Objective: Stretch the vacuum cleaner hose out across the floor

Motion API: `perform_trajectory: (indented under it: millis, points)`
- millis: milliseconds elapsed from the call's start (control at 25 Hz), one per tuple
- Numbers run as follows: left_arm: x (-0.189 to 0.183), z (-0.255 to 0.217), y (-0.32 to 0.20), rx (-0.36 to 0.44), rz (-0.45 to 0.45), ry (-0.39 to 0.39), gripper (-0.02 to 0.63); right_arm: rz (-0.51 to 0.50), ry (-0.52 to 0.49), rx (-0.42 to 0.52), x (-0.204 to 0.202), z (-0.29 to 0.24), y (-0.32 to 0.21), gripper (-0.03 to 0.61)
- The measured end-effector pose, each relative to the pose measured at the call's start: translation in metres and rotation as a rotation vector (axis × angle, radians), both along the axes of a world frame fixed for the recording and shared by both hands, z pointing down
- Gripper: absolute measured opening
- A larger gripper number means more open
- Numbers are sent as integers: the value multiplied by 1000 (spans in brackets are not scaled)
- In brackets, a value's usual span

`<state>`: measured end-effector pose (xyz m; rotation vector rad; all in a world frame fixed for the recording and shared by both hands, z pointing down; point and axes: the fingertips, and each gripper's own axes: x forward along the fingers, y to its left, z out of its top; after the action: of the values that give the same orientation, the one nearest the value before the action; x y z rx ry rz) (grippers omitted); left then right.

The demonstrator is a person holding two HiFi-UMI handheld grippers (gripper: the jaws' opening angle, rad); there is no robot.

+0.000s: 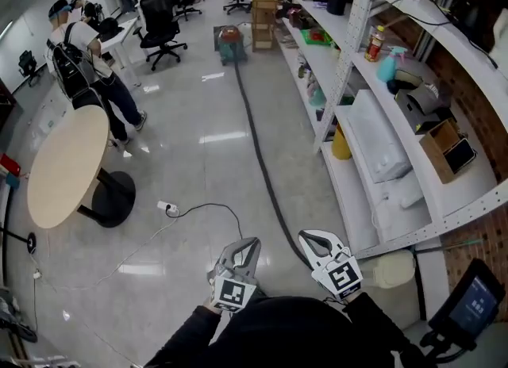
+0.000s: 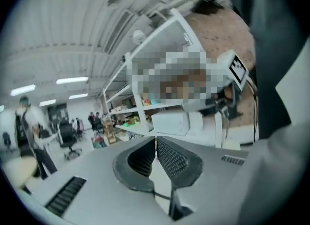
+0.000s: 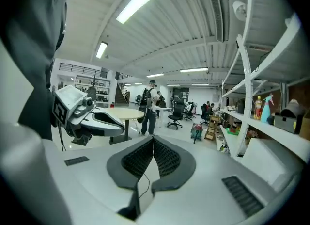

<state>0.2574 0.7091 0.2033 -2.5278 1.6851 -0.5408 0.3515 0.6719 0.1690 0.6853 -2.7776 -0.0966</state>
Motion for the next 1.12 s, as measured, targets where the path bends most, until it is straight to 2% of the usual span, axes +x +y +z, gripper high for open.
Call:
perform_trajectory:
  millis: [120, 160, 240, 480, 600, 880, 1120]
  points:
    - [30, -3, 18, -104, -112, 326, 26, 15, -59, -45, 45, 2, 19, 14]
    - [41, 3, 27, -139, -143, 396, 26, 25, -74, -62, 60, 8, 27, 14]
    - [61, 17, 51, -201, -193, 456, 26, 30, -95, -95, 85, 22, 44, 14]
    - [101, 47, 118, -325, -270, 433, 26, 24, -51, -205, 130, 66, 94, 14]
    - [112, 45, 126, -328, -256, 414, 26, 30, -18, -212, 141, 74, 111, 14]
    - [110, 32, 139, -279, -188, 388, 26, 45, -4, -175, 126, 63, 134, 14]
    - [87, 40, 158, -310, -201, 442, 26, 35, 36, -158, 103, 61, 152, 14]
